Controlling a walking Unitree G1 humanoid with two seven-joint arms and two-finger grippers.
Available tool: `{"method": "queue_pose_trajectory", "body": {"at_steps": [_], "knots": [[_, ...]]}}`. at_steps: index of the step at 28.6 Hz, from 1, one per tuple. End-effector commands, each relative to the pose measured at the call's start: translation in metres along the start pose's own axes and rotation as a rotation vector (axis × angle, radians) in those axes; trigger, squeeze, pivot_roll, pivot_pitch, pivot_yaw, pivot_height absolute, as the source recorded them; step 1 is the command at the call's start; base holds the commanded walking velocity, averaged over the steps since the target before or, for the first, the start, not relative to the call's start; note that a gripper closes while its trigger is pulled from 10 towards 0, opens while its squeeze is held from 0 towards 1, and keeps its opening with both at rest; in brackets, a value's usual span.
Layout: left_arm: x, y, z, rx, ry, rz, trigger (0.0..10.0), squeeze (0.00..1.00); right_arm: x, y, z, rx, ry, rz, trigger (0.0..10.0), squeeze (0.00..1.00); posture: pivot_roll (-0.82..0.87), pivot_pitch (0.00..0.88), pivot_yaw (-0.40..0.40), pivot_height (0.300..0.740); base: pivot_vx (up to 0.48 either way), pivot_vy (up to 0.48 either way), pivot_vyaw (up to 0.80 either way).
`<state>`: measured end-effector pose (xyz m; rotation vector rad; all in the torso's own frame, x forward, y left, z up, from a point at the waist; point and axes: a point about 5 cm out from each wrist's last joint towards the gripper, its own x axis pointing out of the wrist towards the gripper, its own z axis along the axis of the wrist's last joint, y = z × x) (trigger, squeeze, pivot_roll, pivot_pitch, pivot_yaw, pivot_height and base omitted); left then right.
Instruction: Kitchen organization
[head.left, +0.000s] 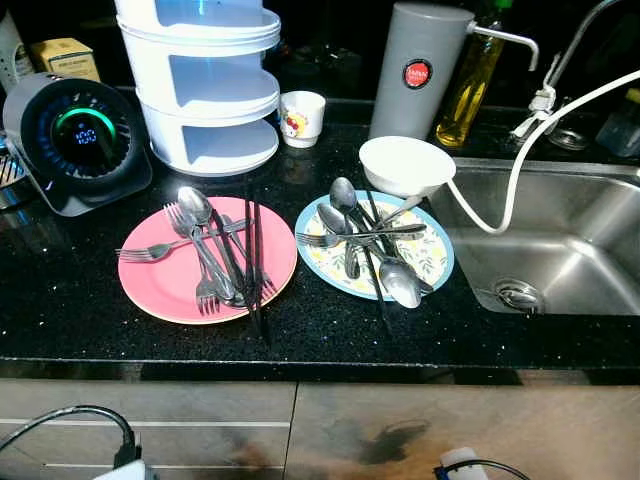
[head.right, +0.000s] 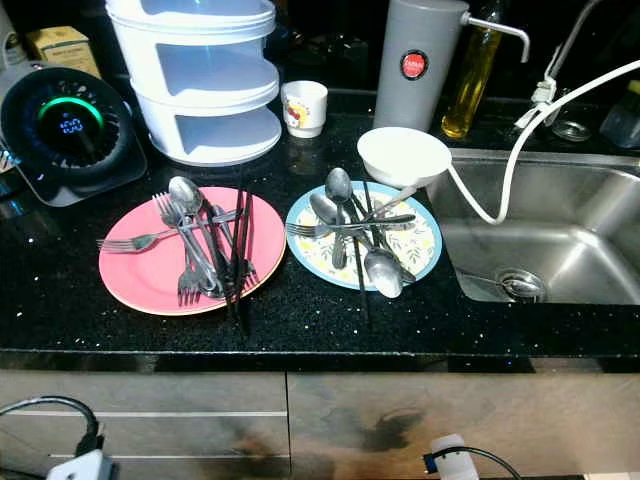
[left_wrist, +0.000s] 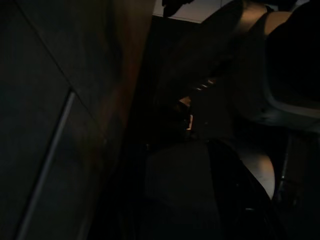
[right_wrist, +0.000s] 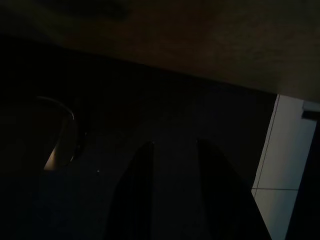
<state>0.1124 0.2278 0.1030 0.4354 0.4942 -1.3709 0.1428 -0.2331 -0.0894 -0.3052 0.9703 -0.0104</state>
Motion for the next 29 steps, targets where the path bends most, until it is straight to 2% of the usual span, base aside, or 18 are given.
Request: {"method": "queue_pose_trajectory", "body": {"at_steps": [1,4,5,7,8,9,10,11,12,13,16,19,20,22,23,24,26,29], "knots": [[-0.008,-0.001,0.008,0.086,0.046,-0.057,10.0,0.0,0.0,0.0,-0.003,0.013,0.018,0.002,10.0,0.0,0.12,0.037,-0.056,0.74,0.0,0.0,0.0],[-0.011,0.0,0.012,0.112,0.052,-0.063,10.0,0.0,0.0,0.001,-0.003,0.012,0.018,0.006,10.0,0.0,0.12,0.037,-0.056,0.74,0.0,0.0,0.0],[-0.017,0.006,0.021,0.162,0.05,-0.057,10.0,0.0,0.0,0.002,-0.003,0.008,0.019,0.011,10.0,0.0,0.13,0.038,-0.062,0.74,0.0,0.0,0.0],[-0.028,0.021,0.052,0.237,-0.01,-0.029,10.0,0.0,0.0,0.003,-0.003,0.0,0.021,0.017,10.0,0.0,0.13,0.036,-0.068,0.74,0.0,0.0,0.0],[-0.035,0.033,0.078,0.28,-0.065,0.004,10.0,0.0,0.0,0.003,-0.003,-0.002,0.022,0.018,10.0,0.0,0.13,0.033,-0.069,0.74,0.0,0.0,0.0],[-0.035,0.033,0.078,0.28,-0.065,0.004,10.0,0.0,0.0,0.003,-0.003,-0.002,0.022,0.018,10.0,0.0,0.13,0.033,-0.069,0.74,0.0,0.0,0.0],[-0.039,0.038,0.095,0.303,-0.1,0.018,10.0,0.0,0.0,0.003,-0.003,-0.003,0.023,0.017,10.0,0.0,0.13,0.033,-0.069,0.74,0.0,0.0,0.0],[-0.039,0.038,0.095,0.303,-0.1,0.018,10.0,0.0,0.0,0.003,-0.003,-0.003,0.023,0.017,10.0,0.0,0.13,0.033,-0.069,0.74,0.0,0.0,0.0],[-0.044,0.046,0.116,0.346,-0.143,0.044,10.0,0.0,0.0,0.003,-0.003,-0.003,0.023,0.017,10.0,0.0,0.13,0.033,-0.069,0.74,0.0,0.0,0.0],[-0.044,0.046,0.116,0.346,-0.143,0.044,10.0,0.0,0.0,0.003,-0.003,-0.003,0.023,0.017,10.0,0.0,0.13,0.033,-0.069,0.74,0.0,0.0,0.0],[-0.063,0.088,0.178,0.443,-0.344,0.268,10.0,0.0,0.0,0.004,-0.002,-0.001,0.025,0.015,10.0,0.0,0.13,0.024,-0.059,0.74,0.0,0.0,0.0],[-0.069,0.099,0.187,0.442,-0.389,0.339,10.0,0.0,0.0,0.004,-0.001,0.001,0.025,0.014,10.0,0.0,0.13,0.024,-0.059,0.74,0.0,0.0,0.0],[-0.072,0.117,0.19,0.433,-0.388,0.463,10.0,0.0,0.001,0.006,-0.001,0.004,0.026,0.016,10.0,0.0,0.13,0.022,-0.057,0.74,0.0,0.0,0.0],[-0.074,0.161,0.182,0.302,-0.347,0.735,10.0,0.0,0.0,0.009,-0.002,0.007,0.03,0.022,10.0,0.0,0.13,0.019,-0.056,0.74,0.0,0.0,0.0],[-0.074,0.161,0.182,0.302,-0.347,0.735,10.0,0.0,0.0,0.009,-0.002,0.007,0.03,0.022,10.0,0.0,0.13,0.019,-0.056,0.74,0.0,0.0,0.0],[-0.073,0.172,0.179,0.245,-0.334,0.792,10.0,0.0,0.0,0.01,-0.003,0.008,0.031,0.023,10.0,0.0,0.13,0.019,-0.056,0.74,0.0,0.0,0.0],[-0.07,0.178,0.172,0.236,-0.28,0.804,10.0,0.0,0.0,0.011,-0.005,0.014,0.034,0.022,10.0,0.0,0.11,0.02,-0.05,0.74,0.0,0.0,0.0],[-0.071,0.186,0.164,0.401,-0.11,0.722,10.0,0.0,-0.003,0.005,-0.012,0.115,0.043,-0.024,10.0,0.0,0.1,0.026,-0.048,0.74,0.0,0.0,0.0]]}}
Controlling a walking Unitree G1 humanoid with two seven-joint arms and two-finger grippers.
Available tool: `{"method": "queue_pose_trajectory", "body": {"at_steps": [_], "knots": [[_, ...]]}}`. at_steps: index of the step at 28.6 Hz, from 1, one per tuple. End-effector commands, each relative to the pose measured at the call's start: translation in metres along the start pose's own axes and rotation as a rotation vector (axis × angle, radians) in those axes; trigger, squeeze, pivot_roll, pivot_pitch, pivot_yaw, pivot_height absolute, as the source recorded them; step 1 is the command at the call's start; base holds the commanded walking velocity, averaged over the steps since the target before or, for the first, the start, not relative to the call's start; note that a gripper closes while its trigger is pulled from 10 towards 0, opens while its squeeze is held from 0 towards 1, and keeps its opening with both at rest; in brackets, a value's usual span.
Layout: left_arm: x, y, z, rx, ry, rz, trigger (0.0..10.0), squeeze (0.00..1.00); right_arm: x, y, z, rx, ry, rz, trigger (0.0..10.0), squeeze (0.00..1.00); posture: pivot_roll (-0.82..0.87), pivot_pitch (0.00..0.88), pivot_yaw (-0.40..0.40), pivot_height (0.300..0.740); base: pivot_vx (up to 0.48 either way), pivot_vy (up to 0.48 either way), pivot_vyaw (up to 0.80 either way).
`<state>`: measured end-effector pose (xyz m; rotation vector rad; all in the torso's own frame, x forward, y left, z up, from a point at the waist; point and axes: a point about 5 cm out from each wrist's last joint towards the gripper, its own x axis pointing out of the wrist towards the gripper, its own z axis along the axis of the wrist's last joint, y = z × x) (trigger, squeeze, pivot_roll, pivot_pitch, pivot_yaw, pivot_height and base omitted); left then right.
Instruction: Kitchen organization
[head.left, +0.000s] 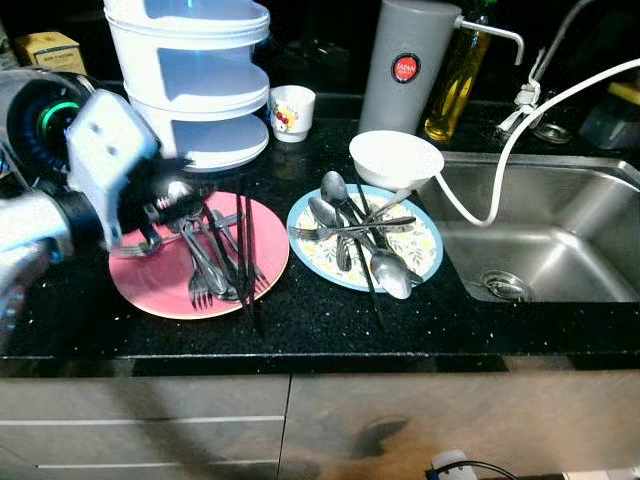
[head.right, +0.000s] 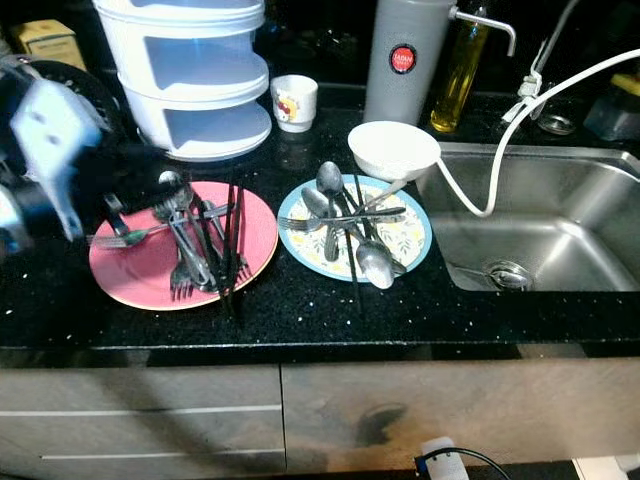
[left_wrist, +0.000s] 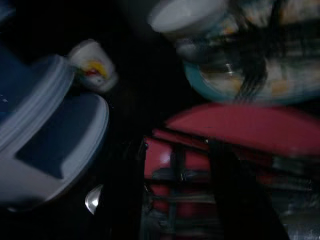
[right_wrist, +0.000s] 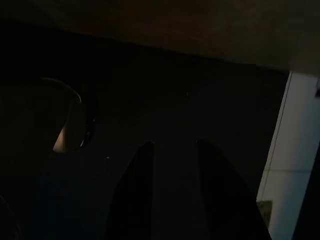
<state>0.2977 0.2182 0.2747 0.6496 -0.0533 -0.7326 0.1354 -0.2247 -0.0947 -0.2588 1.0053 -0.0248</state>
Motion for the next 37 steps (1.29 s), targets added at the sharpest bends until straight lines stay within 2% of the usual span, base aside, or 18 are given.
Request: {"method": "queue_pose_trajectory", "body": {"at_steps": [1,6,10,12,15,16,18,20,22,24,25,26,28,30,31,32,34,37], "knots": [[-0.001,0.006,0.001,0.113,0.03,-0.052,10.0,0.0,-0.002,-0.005,-0.005,0.072,0.007,-0.037,10.0,0.0,0.1,0.026,-0.048,0.74,0.0,0.0,0.0],[0.02,0.018,0.001,0.201,0.059,-0.146,10.0,0.0,-0.011,-0.044,-0.028,0.551,0.04,-0.317,10.0,0.0,0.08,0.022,-0.031,0.74,0.0,0.0,0.0],[0.032,0.019,-0.001,0.229,0.082,-0.191,10.0,0.0,-0.029,-0.081,-0.055,0.833,0.073,-0.618,10.0,0.0,0.05,0.022,-0.019,0.74,0.0,0.0,0.0],[0.036,0.018,-0.003,0.272,0.095,-0.22,10.0,0.0,-0.037,-0.099,-0.059,0.868,0.053,-0.724,10.0,0.0,0.04,0.019,-0.013,0.74,0.0,0.0,0.0],[0.049,0.018,-0.005,0.432,0.115,-0.267,10.0,0.0,-0.062,-0.172,-0.027,0.789,-0.188,-1.001,10.0,0.0,0.02,0.018,-0.003,0.74,0.0,0.0,0.0],[0.049,0.018,-0.005,0.432,0.115,-0.267,10.0,0.0,-0.062,-0.172,-0.027,0.789,-0.188,-1.001,10.0,0.0,0.02,0.018,-0.003,0.74,0.0,0.0,0.0],[0.057,0.018,-0.003,0.501,0.108,-0.28,10.0,0.0,-0.081,-0.212,0.003,0.8,-0.357,-1.138,10.0,0.0,0.01,0.012,-0.002,0.74,0.0,0.0,0.0],[0.057,0.018,-0.003,0.501,0.108,-0.28,10.0,0.0,-0.081,-0.212,0.003,0.8,-0.357,-1.138,10.0,0.0,0.01,0.012,-0.002,0.74,0.0,0.0,0.0],[0.061,0.016,-0.001,0.606,0.105,-0.316,10.0,0.0,-0.112,-0.254,0.058,0.765,-0.64,-1.231,10.0,0.0,0.01,0.012,-0.002,0.74,0.0,0.0,0.0],[0.062,0.015,0.0,0.651,0.107,-0.336,10.0,0.0,-0.127,-0.265,0.084,0.718,-0.767,-1.247,10.0,0.0,0.01,0.012,-0.002,0.74,0.0,0.0,0.0],[0.062,0.015,0.0,0.651,0.107,-0.336,10.0,0.0,-0.127,-0.265,0.084,0.718,-0.767,-1.247,10.0,0.0,0.01,0.012,-0.002,0.74,0.0,0.0,0.0],[0.06,0.016,0.001,0.71,0.113,-0.347,10.0,0.0,-0.147,-0.271,0.133,0.608,-0.967,-1.187,10.0,0.0,0.01,0.012,-0.002,0.74,0.0,0.0,0.0],[0.06,0.016,0.001,0.71,0.113,-0.347,10.0,0.0,-0.147,-0.271,0.133,0.608,-0.967,-1.187,10.0,0.0,0.01,0.012,-0.002,0.74,0.0,0.0,0.0],[0.058,0.021,0.006,0.787,0.11,-0.337,10.0,0.0,-0.186,-0.262,0.208,0.42,-1.28,-1.052,10.0,0.0,0.01,0.01,-0.014,0.74,0.0,0.0,0.0],[0.058,0.021,0.006,0.787,0.11,-0.337,10.0,0.0,-0.186,-0.262,0.208,0.42,-1.28,-1.052,10.0,0.0,0.01,0.01,-0.014,0.74,0.0,0.0,0.0],[0.057,0.025,0.009,0.817,0.101,-0.331,10.0,0.0,-0.205,-0.249,0.242,0.345,-1.424,-0.939,10.0,0.0,0.02,0.009,-0.021,0.74,0.0,0.0,0.0],[0.057,0.025,0.009,0.817,0.101,-0.331,10.0,0.0,-0.205,-0.249,0.242,0.345,-1.424,-0.939,10.0,0.0,0.02,0.009,-0.021,0.74,0.0,0.0,0.0],[0.058,0.026,0.008,0.882,0.101,-0.349,10.0,0.0,-0.221,-0.212,0.288,0.211,-1.569,-0.667,10.0,0.0,0.03,0.011,-0.032,0.74,0.0,0.0,0.0]]}}
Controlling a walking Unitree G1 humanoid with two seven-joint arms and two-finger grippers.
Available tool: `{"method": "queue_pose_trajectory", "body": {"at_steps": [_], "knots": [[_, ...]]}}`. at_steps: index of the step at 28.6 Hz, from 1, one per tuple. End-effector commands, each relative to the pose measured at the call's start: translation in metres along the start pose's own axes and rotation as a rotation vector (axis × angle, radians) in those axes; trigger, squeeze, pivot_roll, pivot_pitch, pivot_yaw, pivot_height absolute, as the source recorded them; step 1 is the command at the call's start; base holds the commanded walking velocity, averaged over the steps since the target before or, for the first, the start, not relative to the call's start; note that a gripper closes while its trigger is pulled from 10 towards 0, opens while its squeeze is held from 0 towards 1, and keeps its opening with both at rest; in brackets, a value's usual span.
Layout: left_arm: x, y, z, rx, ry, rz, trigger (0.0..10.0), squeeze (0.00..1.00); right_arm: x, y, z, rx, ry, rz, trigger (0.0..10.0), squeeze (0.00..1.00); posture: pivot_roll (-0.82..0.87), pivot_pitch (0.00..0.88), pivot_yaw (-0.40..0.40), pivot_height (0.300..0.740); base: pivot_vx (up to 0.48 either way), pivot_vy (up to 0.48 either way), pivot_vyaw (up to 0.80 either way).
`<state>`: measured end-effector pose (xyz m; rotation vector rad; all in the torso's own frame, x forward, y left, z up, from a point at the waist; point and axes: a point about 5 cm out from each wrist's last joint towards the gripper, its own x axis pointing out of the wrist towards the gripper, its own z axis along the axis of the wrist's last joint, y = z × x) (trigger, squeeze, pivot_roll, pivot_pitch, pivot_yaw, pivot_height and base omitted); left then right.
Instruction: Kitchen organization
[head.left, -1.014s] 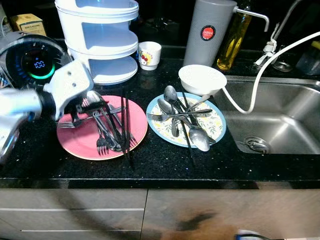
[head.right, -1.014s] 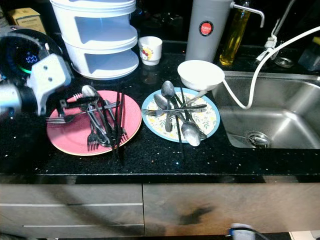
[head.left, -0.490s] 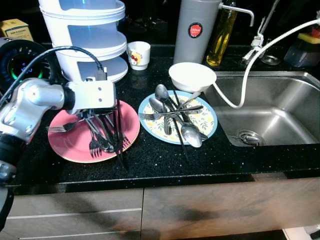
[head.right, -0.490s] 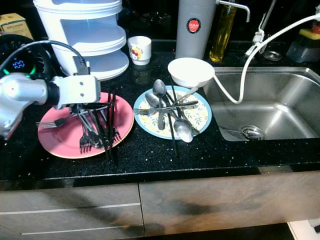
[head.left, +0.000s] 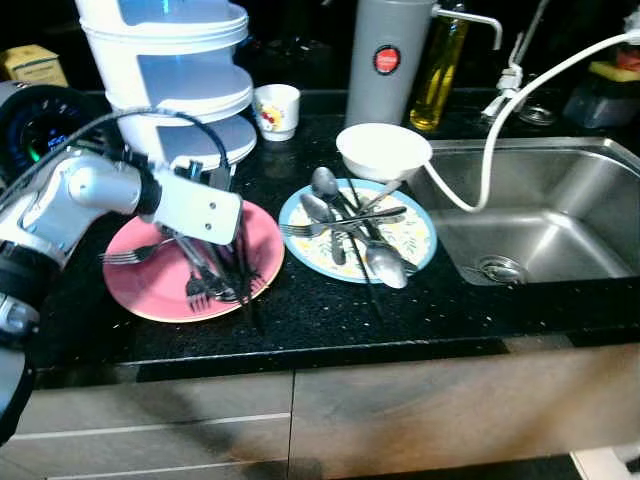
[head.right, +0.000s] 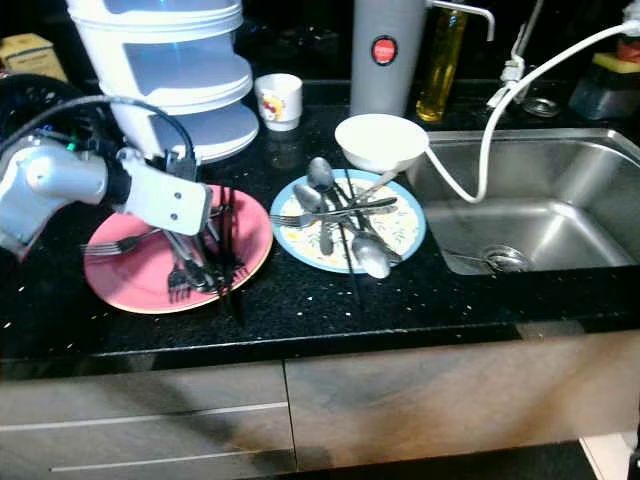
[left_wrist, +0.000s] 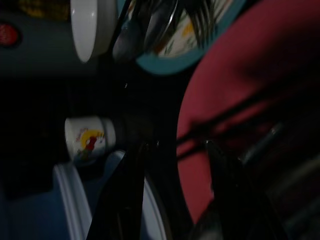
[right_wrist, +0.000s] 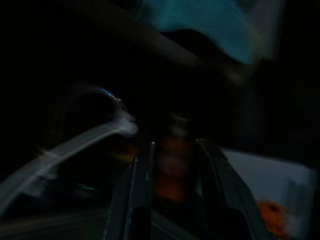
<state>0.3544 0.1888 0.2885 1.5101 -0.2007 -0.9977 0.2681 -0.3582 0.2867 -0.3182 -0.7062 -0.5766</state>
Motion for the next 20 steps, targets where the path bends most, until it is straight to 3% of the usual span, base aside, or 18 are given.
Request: {"method": "queue_pose_trajectory", "body": {"at_steps": [1,2,4,6,9,11,20], "knots": [[0.0,-0.003,-0.003,0.039,0.022,-0.036,10.0,0.0,-0.003,0.02,0.0,0.042,0.027,0.112,10.0,0.0,0.03,0.011,-0.032,0.74,0.0,0.0,0.0],[0.0,-0.003,-0.003,0.039,0.022,-0.036,10.0,0.0,-0.003,0.02,0.0,0.042,0.027,0.112,10.0,0.0,0.03,0.011,-0.032,0.74,0.0,0.0,0.0],[0.006,-0.012,-0.004,0.129,0.028,-0.075,10.0,0.0,-0.014,0.073,0.012,0.223,0.048,0.348,10.0,0.0,0.03,0.014,-0.034,0.74,0.0,0.0,0.0],[0.014,-0.017,-0.002,0.184,0.022,-0.082,10.0,0.0,-0.031,0.109,0.02,0.391,0.087,0.469,10.0,0.0,0.03,0.014,-0.034,0.74,0.0,0.0,0.0],[0.017,-0.018,-0.001,0.201,0.02,-0.084,10.0,0.0,-0.037,0.118,0.022,0.426,0.095,0.495,10.0,0.0,0.03,0.014,-0.034,0.74,0.0,0.0,0.0],[0.029,-0.024,0.004,0.231,-0.003,-0.073,10.0,0.0,-0.047,0.136,0.031,0.485,0.114,0.541,10.0,0.0,0.03,0.017,-0.036,0.74,0.0,0.0,0.0],[0.058,-0.032,0.011,0.228,-0.045,0.038,10.0,0.0,-0.06,0.159,0.057,0.612,0.134,0.641,10.0,0.0,0.02,0.017,-0.036,0.74,0.0,0.0,0.0]]}}
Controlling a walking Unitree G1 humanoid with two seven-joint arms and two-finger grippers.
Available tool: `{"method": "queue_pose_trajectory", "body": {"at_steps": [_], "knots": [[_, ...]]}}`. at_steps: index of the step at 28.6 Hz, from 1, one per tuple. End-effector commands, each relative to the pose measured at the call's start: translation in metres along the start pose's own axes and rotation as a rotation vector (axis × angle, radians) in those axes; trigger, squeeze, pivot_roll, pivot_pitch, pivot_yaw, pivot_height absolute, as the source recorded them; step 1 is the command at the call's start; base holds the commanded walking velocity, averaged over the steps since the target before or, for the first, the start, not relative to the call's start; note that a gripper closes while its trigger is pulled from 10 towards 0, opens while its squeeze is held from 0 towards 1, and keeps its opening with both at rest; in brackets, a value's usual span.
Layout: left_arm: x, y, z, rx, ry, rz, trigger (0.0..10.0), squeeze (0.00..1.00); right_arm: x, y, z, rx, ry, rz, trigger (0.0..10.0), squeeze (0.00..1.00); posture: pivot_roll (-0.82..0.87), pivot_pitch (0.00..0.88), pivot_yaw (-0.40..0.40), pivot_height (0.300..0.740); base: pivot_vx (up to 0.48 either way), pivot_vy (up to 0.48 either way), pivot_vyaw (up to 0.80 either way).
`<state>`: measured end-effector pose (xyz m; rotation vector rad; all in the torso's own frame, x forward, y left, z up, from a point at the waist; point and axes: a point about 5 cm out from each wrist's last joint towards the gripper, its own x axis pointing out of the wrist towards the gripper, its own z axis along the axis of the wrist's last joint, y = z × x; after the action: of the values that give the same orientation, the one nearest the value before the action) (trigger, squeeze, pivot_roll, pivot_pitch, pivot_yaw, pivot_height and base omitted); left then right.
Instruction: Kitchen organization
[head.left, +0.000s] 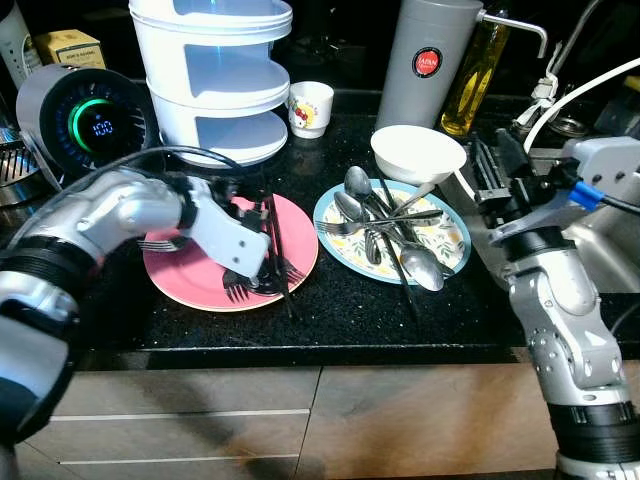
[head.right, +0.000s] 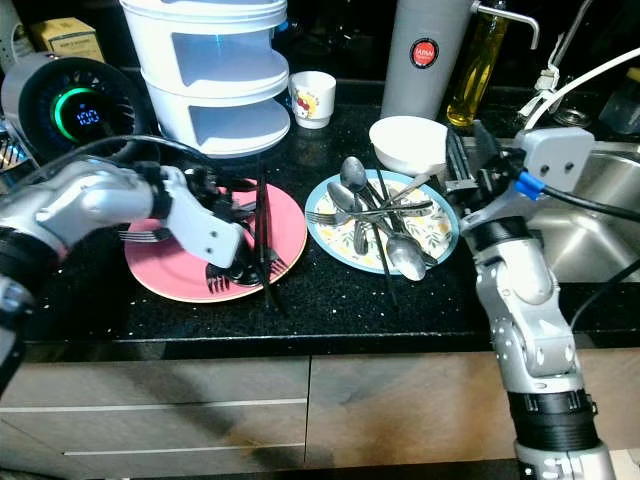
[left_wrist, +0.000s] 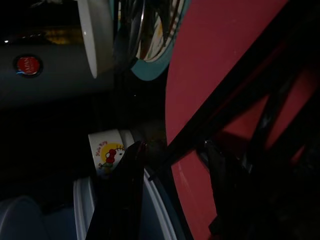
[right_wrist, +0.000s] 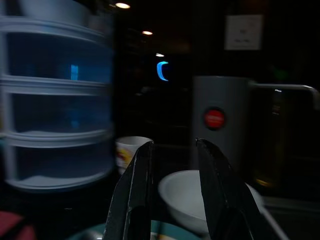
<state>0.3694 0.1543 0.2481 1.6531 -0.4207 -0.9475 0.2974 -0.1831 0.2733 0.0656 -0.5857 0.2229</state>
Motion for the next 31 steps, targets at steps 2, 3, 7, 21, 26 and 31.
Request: {"method": "queue_pose_trajectory", "body": {"at_steps": [2,3,7,21,26,31], "knots": [[0.012,-0.014,0.005,0.008,-0.009,-0.04,9.5,0.0,0.001,0.011,-0.002,0.042,0.017,0.035,10.0,0.0,0.02,0.015,-0.037,0.74,0.0,0.0,0.0],[0.012,-0.014,0.005,0.008,-0.009,-0.04,9.5,0.0,0.001,0.011,-0.002,0.042,0.017,0.035,10.0,0.0,0.02,0.015,-0.037,0.74,0.0,0.0,0.0],[0.017,-0.022,0.005,0.013,0.007,-0.035,0.0,0.0,0.001,0.02,-0.006,0.077,0.035,0.053,10.0,0.0,0.02,0.014,-0.038,0.74,0.0,0.0,0.0],[-0.003,-0.01,-0.014,-0.285,0.051,0.209,0.0,0.0,-0.002,0.024,-0.01,0.113,0.072,0.042,10.0,0.0,0.03,0.023,-0.035,0.74,0.0,0.0,0.0],[-0.026,0.024,-0.018,-0.488,-0.008,0.408,10.0,0.0,-0.003,0.023,-0.012,0.12,0.083,0.03,10.0,0.0,0.03,0.025,-0.031,0.74,0.0,0.0,0.0],[-0.041,0.037,-0.016,-0.626,-0.078,0.46,10.0,0.0,-0.004,0.023,-0.013,0.125,0.088,0.025,10.0,0.0,0.03,0.025,-0.034,0.74,0.0,0.0,0.0]]}}
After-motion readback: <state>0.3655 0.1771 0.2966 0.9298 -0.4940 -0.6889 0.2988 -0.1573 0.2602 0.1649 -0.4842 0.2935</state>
